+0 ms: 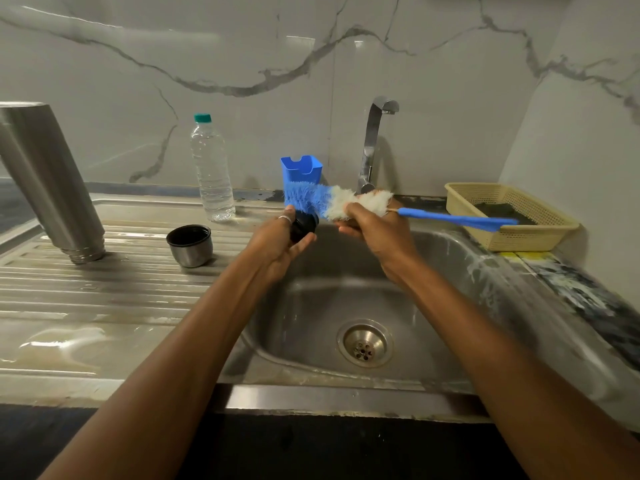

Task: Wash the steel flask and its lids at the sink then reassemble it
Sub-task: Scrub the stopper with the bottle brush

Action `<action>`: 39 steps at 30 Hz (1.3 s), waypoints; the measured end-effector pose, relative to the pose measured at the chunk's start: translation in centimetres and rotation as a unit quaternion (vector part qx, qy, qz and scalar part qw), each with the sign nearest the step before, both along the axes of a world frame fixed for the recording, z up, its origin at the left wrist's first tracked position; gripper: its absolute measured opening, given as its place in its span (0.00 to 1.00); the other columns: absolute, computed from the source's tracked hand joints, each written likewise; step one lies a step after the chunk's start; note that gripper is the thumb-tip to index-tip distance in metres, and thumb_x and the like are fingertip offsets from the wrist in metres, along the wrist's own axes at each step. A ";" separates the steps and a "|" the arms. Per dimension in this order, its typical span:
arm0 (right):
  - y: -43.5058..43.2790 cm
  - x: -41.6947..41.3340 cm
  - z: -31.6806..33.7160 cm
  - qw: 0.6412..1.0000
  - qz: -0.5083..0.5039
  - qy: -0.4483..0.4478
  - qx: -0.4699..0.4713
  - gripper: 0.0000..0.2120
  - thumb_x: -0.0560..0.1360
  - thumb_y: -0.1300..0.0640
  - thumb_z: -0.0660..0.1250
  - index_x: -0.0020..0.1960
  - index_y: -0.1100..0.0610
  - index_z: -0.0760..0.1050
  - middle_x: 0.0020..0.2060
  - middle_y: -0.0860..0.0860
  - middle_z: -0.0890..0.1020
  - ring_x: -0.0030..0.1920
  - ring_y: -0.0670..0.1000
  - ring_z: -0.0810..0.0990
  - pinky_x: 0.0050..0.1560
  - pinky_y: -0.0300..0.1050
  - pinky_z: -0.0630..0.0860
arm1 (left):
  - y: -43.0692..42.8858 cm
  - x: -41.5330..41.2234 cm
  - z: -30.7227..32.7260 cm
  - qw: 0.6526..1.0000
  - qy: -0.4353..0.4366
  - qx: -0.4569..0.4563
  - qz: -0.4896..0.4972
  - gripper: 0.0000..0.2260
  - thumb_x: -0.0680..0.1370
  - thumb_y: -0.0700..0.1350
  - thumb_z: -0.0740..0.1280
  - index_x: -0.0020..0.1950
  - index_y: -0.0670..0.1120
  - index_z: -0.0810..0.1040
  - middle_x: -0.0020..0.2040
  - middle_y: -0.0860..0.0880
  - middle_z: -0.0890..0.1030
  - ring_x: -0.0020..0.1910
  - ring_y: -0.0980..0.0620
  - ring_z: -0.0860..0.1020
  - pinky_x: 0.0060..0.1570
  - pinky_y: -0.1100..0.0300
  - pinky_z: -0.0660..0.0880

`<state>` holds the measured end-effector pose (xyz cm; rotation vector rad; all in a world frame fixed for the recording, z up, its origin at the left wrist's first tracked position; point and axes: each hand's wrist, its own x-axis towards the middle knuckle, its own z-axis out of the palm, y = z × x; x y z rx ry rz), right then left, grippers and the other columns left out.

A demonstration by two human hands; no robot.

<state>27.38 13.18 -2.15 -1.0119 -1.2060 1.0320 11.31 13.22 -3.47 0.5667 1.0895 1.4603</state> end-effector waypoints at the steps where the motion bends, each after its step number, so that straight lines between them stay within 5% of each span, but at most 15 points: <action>1: -0.1 -0.3 -0.1 1.000 0.003 -0.002 -0.002 0.05 0.76 0.64 0.69 0.44 0.57 0.80 0.46 0.59 0.86 0.47 0.56 0.87 0.50 0.48 0.84 | 0.0 0.1 0.0 1.000 -0.003 0.000 0.008 0.13 0.84 0.49 0.65 0.63 0.42 0.76 0.64 0.39 0.77 0.56 0.45 0.81 0.42 0.59 0.83; 5: 0.2 0.4 0.8 1.000 0.005 0.026 0.000 0.02 0.76 0.64 0.69 0.49 0.60 0.80 0.46 0.58 0.87 0.43 0.55 0.88 0.45 0.45 0.84 | -0.1 -1.1 0.4 0.998 -0.043 -0.014 0.049 0.07 0.84 0.48 0.65 0.51 0.44 0.75 0.61 0.40 0.76 0.59 0.43 0.80 0.48 0.56 0.84; 10: 0.1 -0.5 -0.2 1.000 0.019 -0.005 -0.007 0.02 0.77 0.63 0.69 0.47 0.58 0.79 0.47 0.58 0.87 0.46 0.54 0.88 0.51 0.49 0.85 | -0.3 0.3 0.3 0.999 -0.040 -0.007 0.023 0.11 0.85 0.49 0.62 0.62 0.43 0.74 0.63 0.40 0.77 0.50 0.46 0.81 0.40 0.60 0.84; 15: 0.2 1.2 1.2 0.999 0.014 0.038 0.001 0.04 0.77 0.65 0.68 0.51 0.64 0.79 0.47 0.60 0.87 0.43 0.55 0.88 0.42 0.42 0.83 | -0.2 -1.0 0.5 0.997 -0.067 -0.008 0.046 0.07 0.85 0.47 0.63 0.52 0.44 0.74 0.53 0.41 0.76 0.54 0.44 0.80 0.49 0.55 0.84; 19: -0.1 0.2 0.1 0.999 0.031 -0.012 0.012 0.03 0.78 0.63 0.68 0.51 0.59 0.79 0.49 0.58 0.86 0.47 0.54 0.88 0.48 0.46 0.84 | -0.5 0.2 0.5 0.996 -0.084 0.004 0.012 0.08 0.86 0.47 0.61 0.61 0.44 0.74 0.63 0.39 0.76 0.57 0.43 0.80 0.41 0.59 0.84; 21: 0.0 0.4 0.3 0.999 0.035 -0.014 0.013 0.03 0.77 0.64 0.68 0.49 0.59 0.80 0.47 0.58 0.86 0.46 0.54 0.88 0.50 0.47 0.84 | -0.5 -0.1 0.6 0.995 -0.099 0.002 0.024 0.08 0.86 0.45 0.60 0.62 0.45 0.74 0.63 0.39 0.75 0.57 0.43 0.80 0.48 0.57 0.84; 24: 0.1 1.4 1.3 0.999 0.028 0.022 0.021 0.04 0.77 0.65 0.68 0.51 0.64 0.79 0.45 0.59 0.86 0.44 0.55 0.88 0.43 0.42 0.83 | -0.5 -1.2 0.8 0.992 -0.119 0.000 0.047 0.06 0.86 0.44 0.61 0.51 0.45 0.74 0.59 0.39 0.74 0.61 0.40 0.79 0.57 0.53 0.82; 29: 0.0 -0.1 -0.3 0.998 0.047 -0.027 0.029 0.02 0.78 0.63 0.70 0.51 0.58 0.79 0.50 0.59 0.85 0.49 0.55 0.87 0.46 0.43 0.84 | -0.2 -0.3 0.4 0.995 -0.096 -0.002 0.006 0.08 0.86 0.44 0.59 0.60 0.46 0.76 0.64 0.38 0.76 0.61 0.41 0.79 0.37 0.60 0.83; 33: 0.3 0.9 0.4 0.999 0.039 -0.008 0.025 0.06 0.78 0.63 0.69 0.55 0.63 0.79 0.48 0.59 0.86 0.46 0.54 0.88 0.45 0.42 0.84 | -0.5 -1.0 0.6 0.996 -0.086 -0.004 -0.008 0.08 0.86 0.48 0.60 0.49 0.50 0.75 0.61 0.38 0.77 0.60 0.42 0.80 0.47 0.57 0.84; 35: 0.1 1.0 0.4 0.999 0.039 -0.003 0.024 0.05 0.78 0.64 0.69 0.54 0.62 0.79 0.48 0.59 0.86 0.46 0.54 0.88 0.45 0.42 0.84 | -0.4 -1.0 0.4 0.998 -0.064 0.010 -0.025 0.07 0.83 0.50 0.65 0.52 0.48 0.76 0.60 0.40 0.79 0.59 0.44 0.81 0.51 0.56 0.83; 39: 0.0 0.9 0.3 0.999 0.035 -0.007 0.027 0.04 0.78 0.63 0.69 0.52 0.60 0.79 0.47 0.58 0.87 0.46 0.54 0.88 0.46 0.43 0.83 | 0.4 -0.7 -0.4 0.998 -0.035 0.029 -0.050 0.09 0.79 0.39 0.71 0.59 0.39 0.78 0.64 0.39 0.79 0.59 0.45 0.81 0.52 0.57 0.83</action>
